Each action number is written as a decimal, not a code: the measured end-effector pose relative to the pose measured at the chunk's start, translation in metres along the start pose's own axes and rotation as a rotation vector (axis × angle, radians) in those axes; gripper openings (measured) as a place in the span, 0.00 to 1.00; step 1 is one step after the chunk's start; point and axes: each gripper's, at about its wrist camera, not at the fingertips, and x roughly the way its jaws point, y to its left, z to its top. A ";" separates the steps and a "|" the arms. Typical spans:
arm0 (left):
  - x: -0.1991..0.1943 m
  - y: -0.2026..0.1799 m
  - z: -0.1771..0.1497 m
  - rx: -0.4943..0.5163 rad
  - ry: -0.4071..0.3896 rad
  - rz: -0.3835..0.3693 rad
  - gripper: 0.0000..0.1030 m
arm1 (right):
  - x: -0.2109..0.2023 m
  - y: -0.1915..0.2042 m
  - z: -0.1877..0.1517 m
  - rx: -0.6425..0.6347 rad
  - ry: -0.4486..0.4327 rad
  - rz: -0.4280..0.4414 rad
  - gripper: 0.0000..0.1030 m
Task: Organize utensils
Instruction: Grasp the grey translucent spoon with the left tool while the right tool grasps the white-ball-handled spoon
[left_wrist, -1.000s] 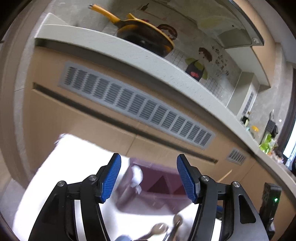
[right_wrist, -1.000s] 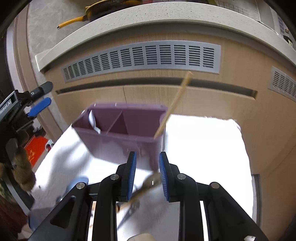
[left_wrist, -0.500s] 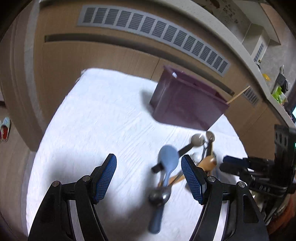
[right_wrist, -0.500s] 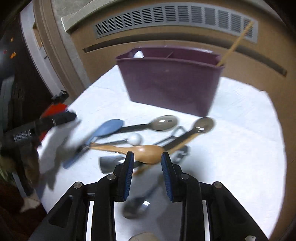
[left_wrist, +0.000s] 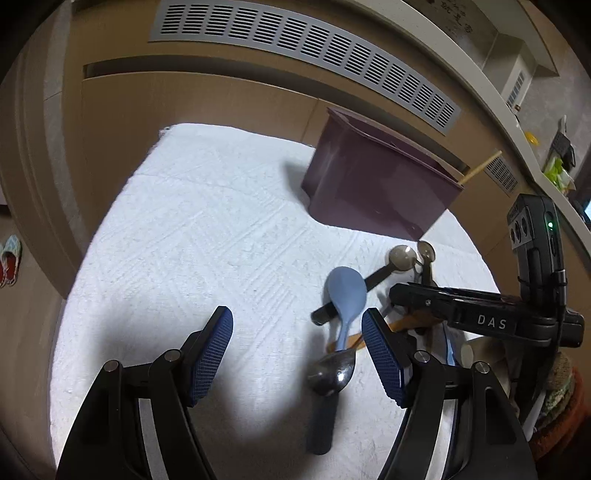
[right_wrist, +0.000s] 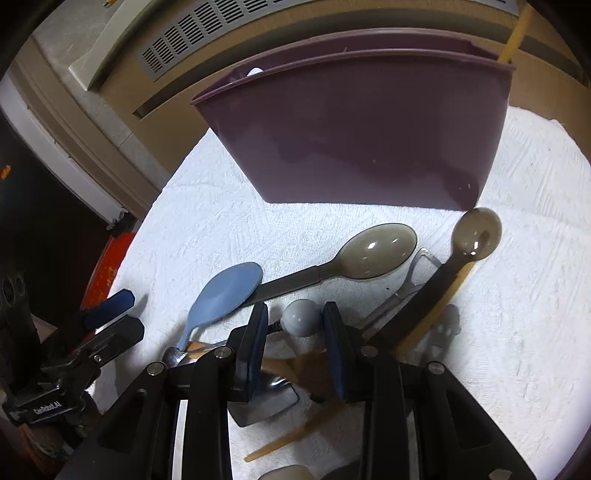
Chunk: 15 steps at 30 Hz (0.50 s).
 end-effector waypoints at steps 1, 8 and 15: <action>0.002 -0.003 0.000 0.008 0.007 -0.004 0.70 | -0.003 -0.003 -0.002 -0.007 -0.003 0.003 0.25; 0.025 -0.031 0.006 0.074 0.066 -0.054 0.70 | -0.038 -0.043 -0.014 -0.013 -0.068 -0.136 0.25; 0.037 -0.080 0.026 0.228 0.050 -0.094 0.70 | -0.068 -0.077 -0.015 0.015 -0.162 -0.223 0.25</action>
